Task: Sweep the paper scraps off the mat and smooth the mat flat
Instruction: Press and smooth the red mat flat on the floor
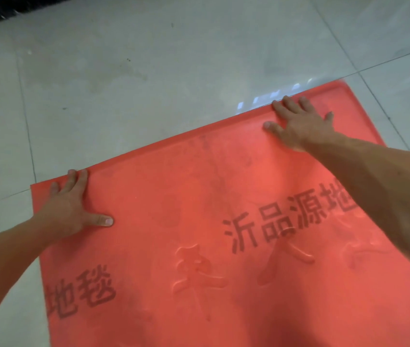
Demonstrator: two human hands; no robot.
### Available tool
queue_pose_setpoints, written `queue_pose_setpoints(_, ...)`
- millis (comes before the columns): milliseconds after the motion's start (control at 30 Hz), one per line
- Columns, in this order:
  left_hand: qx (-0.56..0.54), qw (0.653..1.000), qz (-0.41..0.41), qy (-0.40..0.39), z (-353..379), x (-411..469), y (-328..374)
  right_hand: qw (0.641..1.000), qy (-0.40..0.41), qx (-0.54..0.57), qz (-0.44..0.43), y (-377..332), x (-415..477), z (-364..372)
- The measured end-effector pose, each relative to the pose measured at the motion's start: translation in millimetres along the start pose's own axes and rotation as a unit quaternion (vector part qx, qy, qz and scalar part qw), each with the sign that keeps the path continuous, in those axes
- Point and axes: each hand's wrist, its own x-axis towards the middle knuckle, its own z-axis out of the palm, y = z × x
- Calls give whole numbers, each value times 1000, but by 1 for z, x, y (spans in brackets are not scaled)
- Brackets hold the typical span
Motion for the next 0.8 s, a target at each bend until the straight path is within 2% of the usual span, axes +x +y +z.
queue_pose_setpoints(133,4,1000,0,5,1,1,-1,999,-9,17,25,18,8,-6)
queue_pose_setpoints(500,22,1000,-20,-9,-1,3,2,998,27,42,43,19,9,5)
queue_pose_setpoints(567,56,998,-15,-15,-5,3,7,998,24,45,43,18,9,5)
queue_pose_setpoints(667,112,991,75,-18,-15,-4,48,998,19,41,43,16,11,5)
queue_pose_setpoints(800,50,976,212,11,-8,-9,168,998,13,43,40,18,11,5)
